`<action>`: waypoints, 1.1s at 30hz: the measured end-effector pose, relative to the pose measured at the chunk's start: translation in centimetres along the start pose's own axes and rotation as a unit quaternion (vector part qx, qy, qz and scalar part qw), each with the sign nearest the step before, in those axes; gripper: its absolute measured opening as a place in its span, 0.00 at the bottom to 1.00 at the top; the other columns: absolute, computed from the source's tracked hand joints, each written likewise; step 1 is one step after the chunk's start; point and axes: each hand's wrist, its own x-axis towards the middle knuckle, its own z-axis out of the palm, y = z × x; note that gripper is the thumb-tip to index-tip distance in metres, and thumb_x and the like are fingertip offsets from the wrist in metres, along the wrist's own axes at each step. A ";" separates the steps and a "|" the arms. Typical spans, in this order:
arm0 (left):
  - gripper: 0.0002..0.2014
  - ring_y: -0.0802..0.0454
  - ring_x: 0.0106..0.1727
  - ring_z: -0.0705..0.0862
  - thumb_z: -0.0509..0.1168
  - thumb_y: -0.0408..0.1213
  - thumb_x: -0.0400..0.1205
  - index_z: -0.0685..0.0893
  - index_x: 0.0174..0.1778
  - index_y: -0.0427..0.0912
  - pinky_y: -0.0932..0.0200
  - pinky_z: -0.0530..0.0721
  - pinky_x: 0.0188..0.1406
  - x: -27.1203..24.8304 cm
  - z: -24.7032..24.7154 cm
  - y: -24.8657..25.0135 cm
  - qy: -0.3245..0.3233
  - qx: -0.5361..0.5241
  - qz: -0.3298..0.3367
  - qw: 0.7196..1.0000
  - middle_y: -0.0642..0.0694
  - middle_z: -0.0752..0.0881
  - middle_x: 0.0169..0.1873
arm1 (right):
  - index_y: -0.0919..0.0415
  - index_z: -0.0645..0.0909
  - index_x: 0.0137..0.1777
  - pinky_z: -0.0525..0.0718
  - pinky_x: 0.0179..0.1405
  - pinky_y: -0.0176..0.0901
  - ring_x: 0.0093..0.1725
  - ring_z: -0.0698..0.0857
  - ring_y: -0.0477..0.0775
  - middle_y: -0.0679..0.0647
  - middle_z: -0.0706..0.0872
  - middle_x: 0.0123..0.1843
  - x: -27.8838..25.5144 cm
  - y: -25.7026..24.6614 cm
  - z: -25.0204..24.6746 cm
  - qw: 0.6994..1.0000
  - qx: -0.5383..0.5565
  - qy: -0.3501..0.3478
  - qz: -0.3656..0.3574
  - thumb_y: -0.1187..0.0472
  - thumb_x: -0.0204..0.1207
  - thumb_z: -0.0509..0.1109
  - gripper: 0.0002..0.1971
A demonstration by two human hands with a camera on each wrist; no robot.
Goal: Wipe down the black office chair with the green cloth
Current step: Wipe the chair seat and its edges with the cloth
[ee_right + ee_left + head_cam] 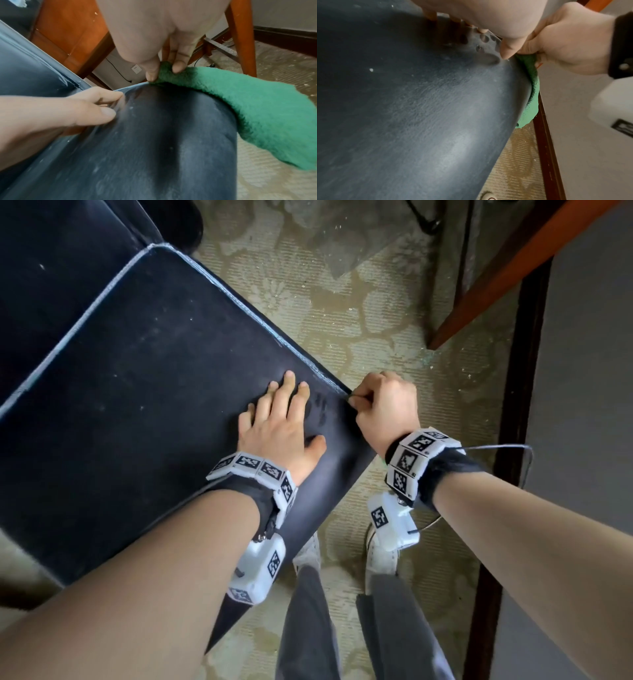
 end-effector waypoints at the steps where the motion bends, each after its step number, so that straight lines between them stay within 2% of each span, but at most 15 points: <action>1: 0.41 0.51 0.88 0.48 0.62 0.57 0.80 0.52 0.87 0.53 0.44 0.56 0.82 0.0 0.1 -0.1 0.002 -0.005 0.000 1.000 0.54 0.45 0.88 | 0.60 0.85 0.42 0.66 0.40 0.39 0.47 0.84 0.62 0.58 0.86 0.46 0.3 -0.1 0.1 1.000 -0.006 0.000 0.002 0.64 0.72 0.70 0.03; 8: 0.41 0.53 0.87 0.48 0.61 0.59 0.80 0.50 0.87 0.56 0.45 0.57 0.80 -0.1 0.1 -1.2 -0.003 -0.005 0.024 1.000 0.57 0.43 0.87 | 0.63 0.83 0.38 0.69 0.38 0.42 0.42 0.83 0.66 0.61 0.84 0.42 -1.5 1.0 -0.1 1.000 -0.009 0.015 0.005 0.66 0.69 0.70 0.01; 14: 0.40 0.54 0.87 0.45 0.61 0.57 0.81 0.50 0.87 0.56 0.46 0.52 0.82 -0.2 0.3 -0.5 -0.004 -0.025 0.006 1.000 0.58 0.41 0.87 | 0.62 0.83 0.41 0.73 0.41 0.45 0.45 0.83 0.67 0.63 0.85 0.45 0.5 -1.8 0.2 0.999 -0.029 0.002 -0.037 0.64 0.71 0.67 0.04; 18: 0.40 0.55 0.87 0.45 0.59 0.55 0.82 0.47 0.87 0.58 0.48 0.54 0.80 0.0 0.0 -1.1 -0.015 -0.015 0.019 1.000 0.59 0.40 0.87 | 0.63 0.82 0.39 0.69 0.40 0.43 0.44 0.83 0.67 0.63 0.84 0.44 -0.2 -0.9 0.3 0.999 -0.025 0.012 -0.023 0.65 0.70 0.69 0.02; 21: 0.40 0.55 0.87 0.44 0.59 0.56 0.82 0.46 0.87 0.58 0.48 0.54 0.80 -0.1 0.1 -1.0 -0.018 -0.013 0.018 1.000 0.59 0.39 0.87 | 0.64 0.83 0.37 0.70 0.39 0.43 0.42 0.83 0.67 0.64 0.84 0.41 -1.2 0.1 -0.1 0.999 -0.029 0.010 -0.010 0.66 0.68 0.70 0.02; 24: 0.41 0.55 0.87 0.43 0.60 0.57 0.81 0.47 0.87 0.57 0.47 0.50 0.83 -0.1 0.5 -0.7 -0.012 -0.022 0.009 1.000 0.58 0.39 0.87 | 0.63 0.83 0.41 0.72 0.40 0.44 0.45 0.83 0.67 0.63 0.85 0.45 -0.4 -0.7 0.0 0.999 -0.034 0.003 -0.015 0.64 0.71 0.68 0.03; 28: 0.42 0.55 0.88 0.42 0.61 0.55 0.81 0.46 0.87 0.56 0.47 0.50 0.84 -0.2 0.6 -0.8 -0.007 -0.012 0.017 1.000 0.57 0.39 0.87 | 0.62 0.84 0.45 0.66 0.40 0.41 0.48 0.83 0.65 0.61 0.85 0.48 0.6 -2.0 0.6 1.000 -0.018 0.003 -0.013 0.63 0.73 0.67 0.05; 30: 0.41 0.54 0.88 0.44 0.62 0.52 0.81 0.47 0.88 0.55 0.46 0.53 0.83 -0.4 0.3 -0.9 -0.005 -0.005 0.030 1.000 0.56 0.41 0.87 | 0.59 0.86 0.45 0.66 0.42 0.38 0.50 0.84 0.63 0.59 0.88 0.48 0.1 -1.6 0.1 1.000 0.013 0.004 0.010 0.63 0.73 0.69 0.05; 33: 0.36 0.51 0.86 0.56 0.64 0.44 0.81 0.60 0.86 0.50 0.44 0.62 0.78 -0.1 -0.7 -1.6 0.034 -0.010 0.050 0.998 0.52 0.53 0.87 | 0.56 0.89 0.45 0.68 0.45 0.32 0.49 0.86 0.58 0.51 0.89 0.41 -1.6 -0.2 -1.5 0.997 0.053 -0.002 0.054 0.65 0.72 0.71 0.07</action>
